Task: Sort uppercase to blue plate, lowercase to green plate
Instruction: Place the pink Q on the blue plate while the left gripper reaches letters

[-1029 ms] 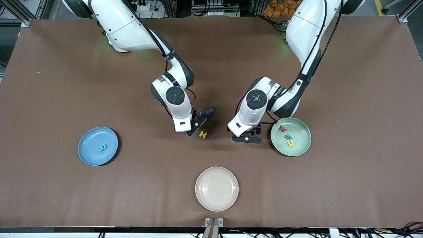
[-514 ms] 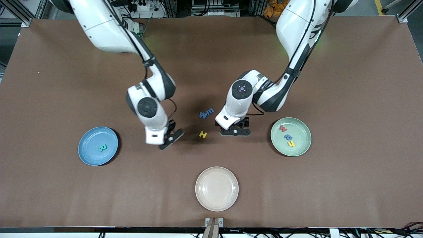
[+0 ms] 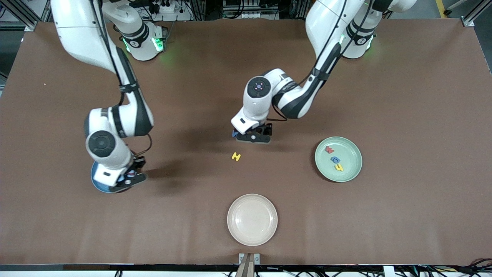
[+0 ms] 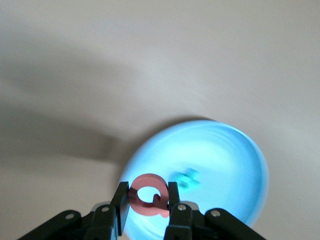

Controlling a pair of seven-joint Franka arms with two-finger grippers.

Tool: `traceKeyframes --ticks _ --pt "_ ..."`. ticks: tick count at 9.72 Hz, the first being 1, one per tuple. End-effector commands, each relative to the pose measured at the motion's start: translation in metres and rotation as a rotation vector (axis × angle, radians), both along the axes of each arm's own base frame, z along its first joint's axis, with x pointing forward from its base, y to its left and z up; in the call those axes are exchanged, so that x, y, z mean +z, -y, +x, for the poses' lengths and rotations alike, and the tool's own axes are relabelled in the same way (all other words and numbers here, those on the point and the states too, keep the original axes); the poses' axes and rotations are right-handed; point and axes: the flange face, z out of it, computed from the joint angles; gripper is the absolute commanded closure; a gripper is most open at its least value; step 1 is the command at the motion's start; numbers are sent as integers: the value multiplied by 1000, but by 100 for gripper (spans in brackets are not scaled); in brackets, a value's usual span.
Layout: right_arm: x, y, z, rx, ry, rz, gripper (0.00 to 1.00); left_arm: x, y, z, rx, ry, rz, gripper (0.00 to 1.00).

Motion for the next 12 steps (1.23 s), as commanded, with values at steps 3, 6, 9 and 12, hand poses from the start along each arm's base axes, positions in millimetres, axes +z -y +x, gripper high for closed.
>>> traceKeyframes --ticks 3,6,9,12 --pt "0 107 -8 -123 -56 10 84 -48 14 -43 -225 -36 76 0" --pt "-5 102 -8 -158 -54 45 0 -46 12 -36 -300 -30 74 0" --pt "-4 82 -4 -160 -43 54 0 -40 9 -25 -455 -6 81 0" --pt "-1 59 -1 -235 -6 51 0 -36 17 -27 -591 41 114 0"
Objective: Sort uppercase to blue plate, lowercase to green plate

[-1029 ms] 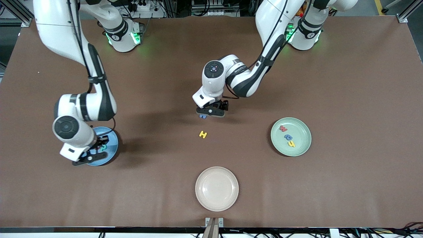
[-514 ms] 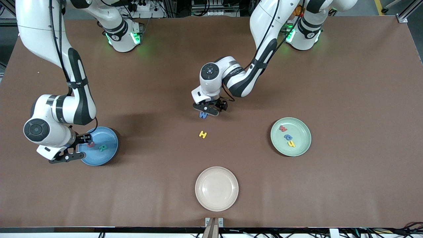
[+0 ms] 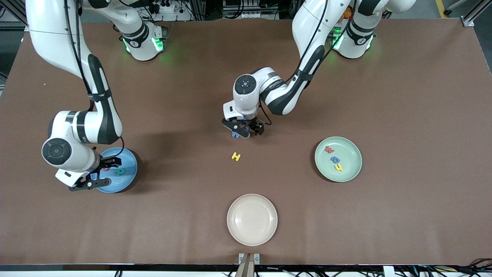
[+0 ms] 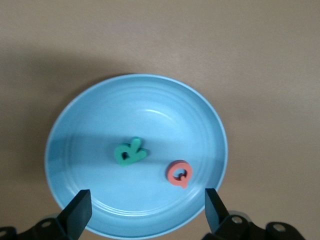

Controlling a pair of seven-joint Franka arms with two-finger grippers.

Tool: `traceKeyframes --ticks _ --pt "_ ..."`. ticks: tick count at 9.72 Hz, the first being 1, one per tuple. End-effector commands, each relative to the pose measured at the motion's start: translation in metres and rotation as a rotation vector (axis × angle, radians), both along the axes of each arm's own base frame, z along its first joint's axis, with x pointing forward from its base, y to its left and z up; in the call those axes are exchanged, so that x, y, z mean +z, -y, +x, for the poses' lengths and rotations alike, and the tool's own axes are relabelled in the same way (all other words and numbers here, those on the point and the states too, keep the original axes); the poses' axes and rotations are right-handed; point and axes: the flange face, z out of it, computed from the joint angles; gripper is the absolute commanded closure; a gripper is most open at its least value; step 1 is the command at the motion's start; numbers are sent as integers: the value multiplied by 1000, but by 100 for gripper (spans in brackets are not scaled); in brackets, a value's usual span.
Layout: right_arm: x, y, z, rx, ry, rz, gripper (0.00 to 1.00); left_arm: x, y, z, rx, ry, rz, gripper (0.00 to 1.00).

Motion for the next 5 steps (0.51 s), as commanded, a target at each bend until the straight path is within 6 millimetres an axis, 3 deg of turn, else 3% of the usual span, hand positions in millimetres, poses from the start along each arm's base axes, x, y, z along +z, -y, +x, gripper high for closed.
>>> traceKeyframes --ticks 1,3,5 --pt "11 2 5 -55 29 10 0 3 3 -1 -143 53 40 0" --pt "12 -4 6 -116 38 86 0 -12 1 -3 -177 37 53 0" --pt "9 4 5 -130 34 86 0 -20 1 -6 -181 30 59 0"
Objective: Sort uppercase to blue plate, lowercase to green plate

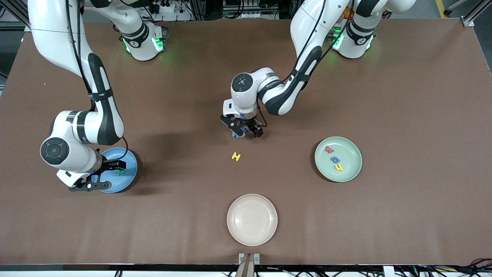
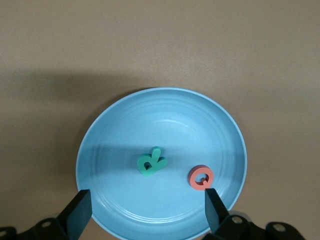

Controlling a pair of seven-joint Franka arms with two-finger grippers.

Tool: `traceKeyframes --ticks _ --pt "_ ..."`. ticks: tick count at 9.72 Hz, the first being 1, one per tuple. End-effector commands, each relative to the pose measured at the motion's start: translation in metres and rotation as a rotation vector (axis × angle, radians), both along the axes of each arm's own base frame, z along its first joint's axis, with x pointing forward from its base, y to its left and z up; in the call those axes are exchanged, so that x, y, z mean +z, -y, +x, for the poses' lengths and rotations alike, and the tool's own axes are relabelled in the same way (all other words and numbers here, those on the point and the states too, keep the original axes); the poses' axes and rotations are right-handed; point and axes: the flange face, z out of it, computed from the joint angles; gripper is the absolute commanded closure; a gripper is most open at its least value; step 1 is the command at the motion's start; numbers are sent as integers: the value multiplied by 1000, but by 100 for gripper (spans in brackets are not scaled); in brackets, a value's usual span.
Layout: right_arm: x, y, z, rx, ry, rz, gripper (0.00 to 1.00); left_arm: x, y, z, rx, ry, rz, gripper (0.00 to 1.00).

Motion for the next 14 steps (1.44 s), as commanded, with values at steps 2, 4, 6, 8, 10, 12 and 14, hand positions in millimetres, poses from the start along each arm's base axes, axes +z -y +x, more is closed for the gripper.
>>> traceKeyframes --ticks 2,4,6,8,10,12,14 --pt "3 6 0 -33 0 18 0 -7 11 4 -29 15 -9 0" --pt "4 5 0 -48 1 17 0 -5 16 5 -20 17 -20 0" --pt "8 -4 2 -102 18 13 0 -2 17 7 -22 19 -26 2" --pt "11 -11 4 -135 31 16 0 1 18 8 -19 22 -31 13" --pt "12 -36 4 -174 41 23 0 1 18 9 -19 21 -30 33" --pt "16 -46 7 -193 56 22 0 2 18 9 -12 18 -34 54" --pt "17 -47 8 -194 59 22 0 3 18 9 6 5 -39 65"
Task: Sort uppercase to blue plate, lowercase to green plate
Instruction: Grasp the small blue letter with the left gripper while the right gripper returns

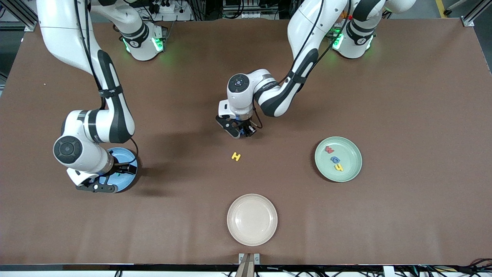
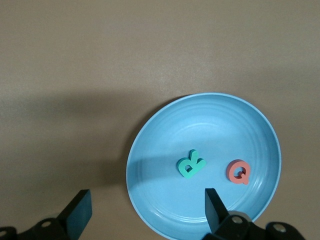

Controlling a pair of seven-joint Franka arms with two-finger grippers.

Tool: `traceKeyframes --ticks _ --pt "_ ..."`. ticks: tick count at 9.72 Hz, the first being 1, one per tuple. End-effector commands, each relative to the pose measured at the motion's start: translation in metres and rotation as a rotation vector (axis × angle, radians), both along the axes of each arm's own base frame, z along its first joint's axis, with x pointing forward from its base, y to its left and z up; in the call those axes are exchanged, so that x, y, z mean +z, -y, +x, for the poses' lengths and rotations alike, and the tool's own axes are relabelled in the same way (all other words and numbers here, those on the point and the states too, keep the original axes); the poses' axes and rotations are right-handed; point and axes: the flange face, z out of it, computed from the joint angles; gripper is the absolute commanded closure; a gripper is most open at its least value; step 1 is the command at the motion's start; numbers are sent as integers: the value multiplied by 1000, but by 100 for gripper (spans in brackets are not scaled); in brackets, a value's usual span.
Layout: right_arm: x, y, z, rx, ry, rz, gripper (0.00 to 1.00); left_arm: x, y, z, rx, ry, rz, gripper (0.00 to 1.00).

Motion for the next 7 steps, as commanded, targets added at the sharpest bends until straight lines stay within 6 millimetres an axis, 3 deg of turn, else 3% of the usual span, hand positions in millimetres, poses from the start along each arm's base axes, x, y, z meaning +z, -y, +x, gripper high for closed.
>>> traceKeyframes --ticks 1,5,7 --pt "6 1 2 -26 4 19 0 -4 0 2 14 -14 -3 68" --pt "5 -21 1 -77 10 62 0 3 -8 7 26 -29 31 80" --pt "5 -53 -1 -113 20 58 0 13 -20 17 48 -48 71 85"
